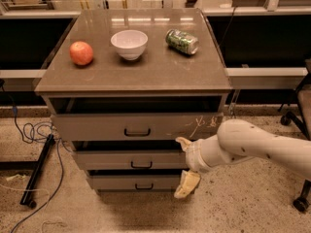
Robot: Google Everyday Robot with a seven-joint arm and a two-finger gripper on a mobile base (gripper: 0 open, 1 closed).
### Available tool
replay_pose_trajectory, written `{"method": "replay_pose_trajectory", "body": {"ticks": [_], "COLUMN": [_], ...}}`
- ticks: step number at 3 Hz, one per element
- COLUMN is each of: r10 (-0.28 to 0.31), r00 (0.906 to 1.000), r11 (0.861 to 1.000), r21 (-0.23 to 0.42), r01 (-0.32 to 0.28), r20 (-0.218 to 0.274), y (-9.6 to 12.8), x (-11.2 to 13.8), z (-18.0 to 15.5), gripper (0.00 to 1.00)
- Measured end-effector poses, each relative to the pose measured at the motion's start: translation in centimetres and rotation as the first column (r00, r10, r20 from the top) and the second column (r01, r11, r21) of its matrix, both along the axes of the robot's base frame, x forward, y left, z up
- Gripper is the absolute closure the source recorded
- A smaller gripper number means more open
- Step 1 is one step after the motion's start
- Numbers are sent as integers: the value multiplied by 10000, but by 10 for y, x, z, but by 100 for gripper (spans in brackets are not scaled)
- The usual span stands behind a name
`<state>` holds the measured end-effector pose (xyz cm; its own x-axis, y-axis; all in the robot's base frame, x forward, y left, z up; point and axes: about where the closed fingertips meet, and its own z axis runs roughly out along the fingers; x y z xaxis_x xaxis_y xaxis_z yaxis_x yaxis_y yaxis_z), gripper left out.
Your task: Open middle drawer
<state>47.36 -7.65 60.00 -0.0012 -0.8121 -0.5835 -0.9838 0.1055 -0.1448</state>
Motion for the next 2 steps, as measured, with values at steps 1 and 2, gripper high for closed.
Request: {"method": "replay_pose_trajectory", "body": {"ticks": [1, 2], "r10": [304, 304], "r00": [9972, 9973], "r11": [9995, 9995], "r21": [-63, -61], "r01": [-301, -301], "r20": [676, 672], "y": [-10, -10], "x": [34, 34], "z": [-64, -64], "gripper": [0, 0]}}
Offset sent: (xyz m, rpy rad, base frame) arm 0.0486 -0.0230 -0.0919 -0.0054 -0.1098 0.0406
